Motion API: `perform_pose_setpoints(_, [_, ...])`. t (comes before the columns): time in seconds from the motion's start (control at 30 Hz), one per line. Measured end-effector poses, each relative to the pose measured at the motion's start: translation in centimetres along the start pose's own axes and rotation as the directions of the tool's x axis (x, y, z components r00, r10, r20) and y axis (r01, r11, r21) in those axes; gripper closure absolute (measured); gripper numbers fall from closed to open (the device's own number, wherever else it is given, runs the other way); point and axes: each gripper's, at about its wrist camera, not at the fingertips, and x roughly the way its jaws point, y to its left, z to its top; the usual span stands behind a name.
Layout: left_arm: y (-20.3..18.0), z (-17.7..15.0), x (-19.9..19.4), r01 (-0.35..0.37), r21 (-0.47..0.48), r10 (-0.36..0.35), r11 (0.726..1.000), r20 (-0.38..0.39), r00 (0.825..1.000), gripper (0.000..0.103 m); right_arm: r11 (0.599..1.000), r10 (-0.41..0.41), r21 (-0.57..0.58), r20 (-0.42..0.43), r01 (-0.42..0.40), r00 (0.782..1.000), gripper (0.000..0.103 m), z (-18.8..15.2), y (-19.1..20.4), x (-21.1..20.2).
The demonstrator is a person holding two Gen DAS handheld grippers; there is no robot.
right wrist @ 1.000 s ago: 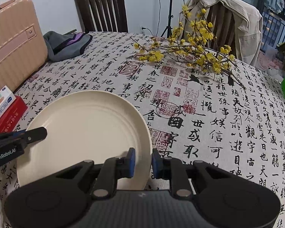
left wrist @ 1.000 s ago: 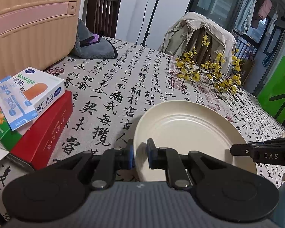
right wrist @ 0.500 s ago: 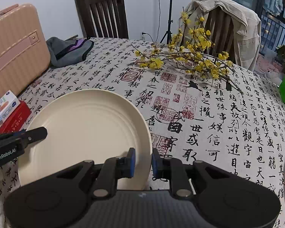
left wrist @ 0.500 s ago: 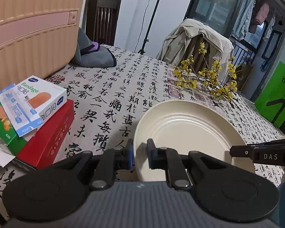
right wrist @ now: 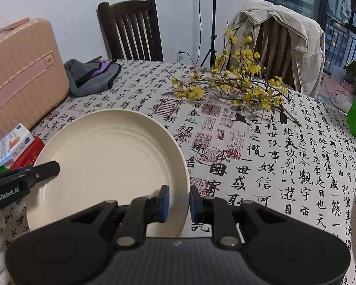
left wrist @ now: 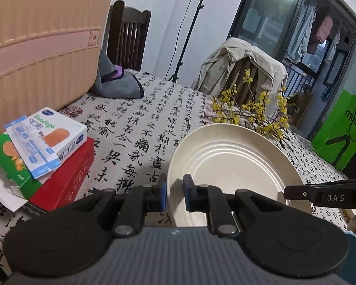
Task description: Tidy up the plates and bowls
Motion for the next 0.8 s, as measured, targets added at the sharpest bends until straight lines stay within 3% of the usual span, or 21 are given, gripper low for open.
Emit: perform_pose_setpoints(0.8, [0.0,0.5,-2.5,0.037,-0.025,-0.035,0.999,0.071,0.997,0.089,0.998,0.025,0.049,0.021,-0.026,0.999,0.086,-0.2,-0.3,-1.7])
